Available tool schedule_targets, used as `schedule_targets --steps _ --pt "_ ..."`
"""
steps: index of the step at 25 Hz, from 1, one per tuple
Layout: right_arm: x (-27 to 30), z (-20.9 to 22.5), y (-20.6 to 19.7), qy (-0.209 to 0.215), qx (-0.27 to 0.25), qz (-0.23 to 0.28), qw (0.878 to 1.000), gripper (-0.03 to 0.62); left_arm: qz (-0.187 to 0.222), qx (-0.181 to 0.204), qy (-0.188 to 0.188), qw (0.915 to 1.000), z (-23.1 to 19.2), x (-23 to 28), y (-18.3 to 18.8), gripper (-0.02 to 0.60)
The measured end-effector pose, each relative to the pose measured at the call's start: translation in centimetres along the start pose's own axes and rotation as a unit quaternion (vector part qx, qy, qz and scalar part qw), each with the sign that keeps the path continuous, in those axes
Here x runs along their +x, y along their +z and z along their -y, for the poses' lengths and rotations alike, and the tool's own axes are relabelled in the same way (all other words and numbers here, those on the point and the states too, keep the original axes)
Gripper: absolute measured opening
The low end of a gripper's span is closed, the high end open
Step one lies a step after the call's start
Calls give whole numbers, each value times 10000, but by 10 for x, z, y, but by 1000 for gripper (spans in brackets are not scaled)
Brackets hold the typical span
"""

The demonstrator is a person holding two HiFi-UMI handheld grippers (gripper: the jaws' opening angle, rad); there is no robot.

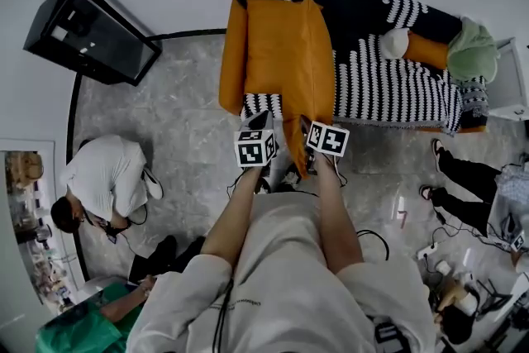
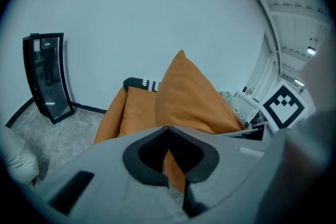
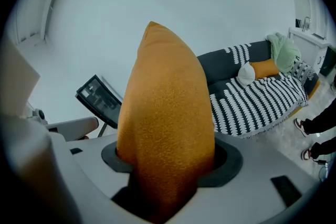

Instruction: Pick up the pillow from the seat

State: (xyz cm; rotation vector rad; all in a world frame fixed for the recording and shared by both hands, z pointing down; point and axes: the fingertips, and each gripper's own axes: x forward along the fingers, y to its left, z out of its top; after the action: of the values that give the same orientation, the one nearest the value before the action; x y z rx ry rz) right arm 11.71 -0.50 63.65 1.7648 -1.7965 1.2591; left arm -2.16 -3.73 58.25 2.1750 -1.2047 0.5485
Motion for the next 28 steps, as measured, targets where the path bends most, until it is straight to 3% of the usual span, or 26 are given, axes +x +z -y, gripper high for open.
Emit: schedule_targets --steps 28 --pt "-12 8 3 -98 242 191 9995 295 53 121 -221 9997 10 2 10 9"
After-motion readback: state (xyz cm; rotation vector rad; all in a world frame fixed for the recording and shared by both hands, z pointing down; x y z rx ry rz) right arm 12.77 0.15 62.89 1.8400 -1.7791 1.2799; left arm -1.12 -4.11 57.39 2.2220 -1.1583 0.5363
